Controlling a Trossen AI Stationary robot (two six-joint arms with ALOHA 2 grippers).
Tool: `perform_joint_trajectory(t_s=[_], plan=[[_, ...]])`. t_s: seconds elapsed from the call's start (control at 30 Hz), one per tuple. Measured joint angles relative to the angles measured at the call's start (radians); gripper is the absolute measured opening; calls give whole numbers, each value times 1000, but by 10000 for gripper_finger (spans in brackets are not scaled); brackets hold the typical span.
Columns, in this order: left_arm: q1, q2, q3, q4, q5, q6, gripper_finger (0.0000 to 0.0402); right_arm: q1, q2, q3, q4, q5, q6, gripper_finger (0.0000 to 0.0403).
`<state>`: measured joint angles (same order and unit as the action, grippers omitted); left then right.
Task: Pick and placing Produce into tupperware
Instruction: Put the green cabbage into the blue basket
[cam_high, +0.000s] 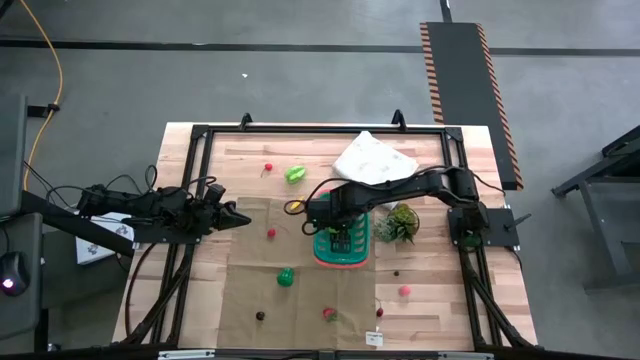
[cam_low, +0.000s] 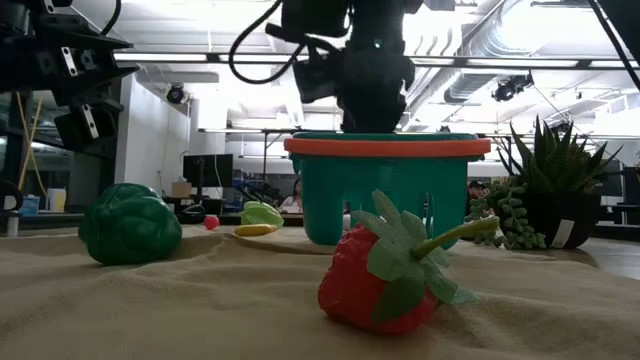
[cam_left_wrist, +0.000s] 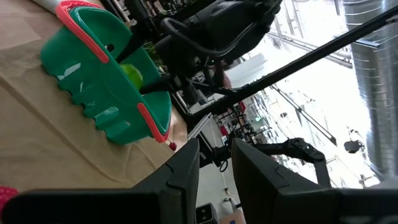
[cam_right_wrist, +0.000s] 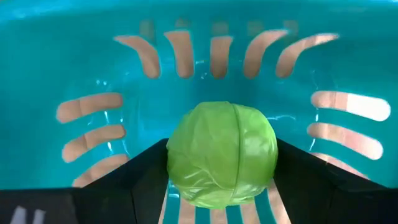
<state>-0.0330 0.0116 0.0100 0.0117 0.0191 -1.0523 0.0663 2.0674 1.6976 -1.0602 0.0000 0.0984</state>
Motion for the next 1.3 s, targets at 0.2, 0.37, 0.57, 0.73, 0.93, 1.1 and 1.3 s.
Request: perform_joint_trajectory(t_s=[0.2,0.37,0.57,0.73,0.93,1.1,1.3], plan=[[0,0,0,0,0,0,83,1,-1,-36,33,23,6,243],[0,0,0,0,0,0,83,0,-1,-75,65,22,19,243],[0,0,0,0,0,0,83,0,-1,-108,93,21,29,243],[0,0,0,0,0,0,83,3,-1,-131,100,18,51,243],[0,0,0,0,0,0,83,7,-7,-131,120,18,56,243],[0,0,0,0,0,0,83,7,-14,-130,129,14,74,246],[0,0,0,1,0,0,83,6,-14,-130,126,-7,80,278]])
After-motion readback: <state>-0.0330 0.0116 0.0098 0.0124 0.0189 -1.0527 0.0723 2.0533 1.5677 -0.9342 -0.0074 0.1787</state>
